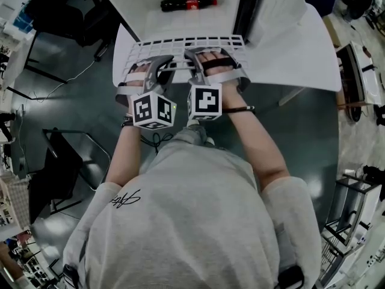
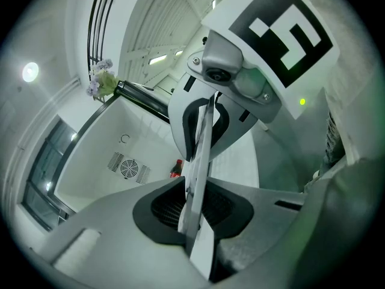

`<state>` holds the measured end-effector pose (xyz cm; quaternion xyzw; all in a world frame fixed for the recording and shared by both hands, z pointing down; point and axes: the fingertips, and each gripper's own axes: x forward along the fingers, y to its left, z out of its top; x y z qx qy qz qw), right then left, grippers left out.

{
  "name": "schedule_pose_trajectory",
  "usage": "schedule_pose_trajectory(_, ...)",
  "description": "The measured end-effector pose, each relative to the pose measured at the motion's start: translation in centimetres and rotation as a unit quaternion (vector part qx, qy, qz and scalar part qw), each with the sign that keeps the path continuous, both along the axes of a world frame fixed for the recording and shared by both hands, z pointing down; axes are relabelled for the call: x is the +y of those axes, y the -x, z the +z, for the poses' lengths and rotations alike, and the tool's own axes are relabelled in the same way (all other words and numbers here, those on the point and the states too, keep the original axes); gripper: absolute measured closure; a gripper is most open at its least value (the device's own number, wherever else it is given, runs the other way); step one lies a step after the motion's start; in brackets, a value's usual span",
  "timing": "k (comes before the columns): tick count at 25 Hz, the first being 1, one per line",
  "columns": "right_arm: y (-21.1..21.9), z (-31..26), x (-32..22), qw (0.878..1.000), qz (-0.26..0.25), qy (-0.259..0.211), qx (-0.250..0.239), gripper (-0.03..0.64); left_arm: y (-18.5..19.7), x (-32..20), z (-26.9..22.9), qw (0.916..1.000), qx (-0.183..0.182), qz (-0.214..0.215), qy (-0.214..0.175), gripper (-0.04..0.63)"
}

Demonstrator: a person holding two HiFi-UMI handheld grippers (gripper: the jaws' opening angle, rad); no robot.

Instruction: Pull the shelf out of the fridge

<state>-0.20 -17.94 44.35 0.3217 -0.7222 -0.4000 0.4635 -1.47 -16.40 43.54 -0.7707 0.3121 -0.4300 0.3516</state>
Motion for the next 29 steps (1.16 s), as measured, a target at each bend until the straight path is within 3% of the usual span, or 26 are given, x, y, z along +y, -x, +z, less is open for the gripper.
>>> schedule_pose_trajectory(12,0.14,0.25,0.57,1.000,0.000,0.015,-0.007,0.577,-0.08,0.25,0.07,1.0000,0.002,0.003,0.002,0.540)
schedule_pose_trajectory(16,-0.24,-0.28,-0.01,1.000,0.003,-0.017,0.014,0.577,-0.01,0.24,-0.01,1.0000,0.003,0.001,0.001,0.540)
schedule_pose_trajectory(29,-0.18,0.06,0.03,1.000,0.003,-0.013,0.013,0.577,0.03,0.26,0.28,1.0000,0.004,0.001,0.003,0.540)
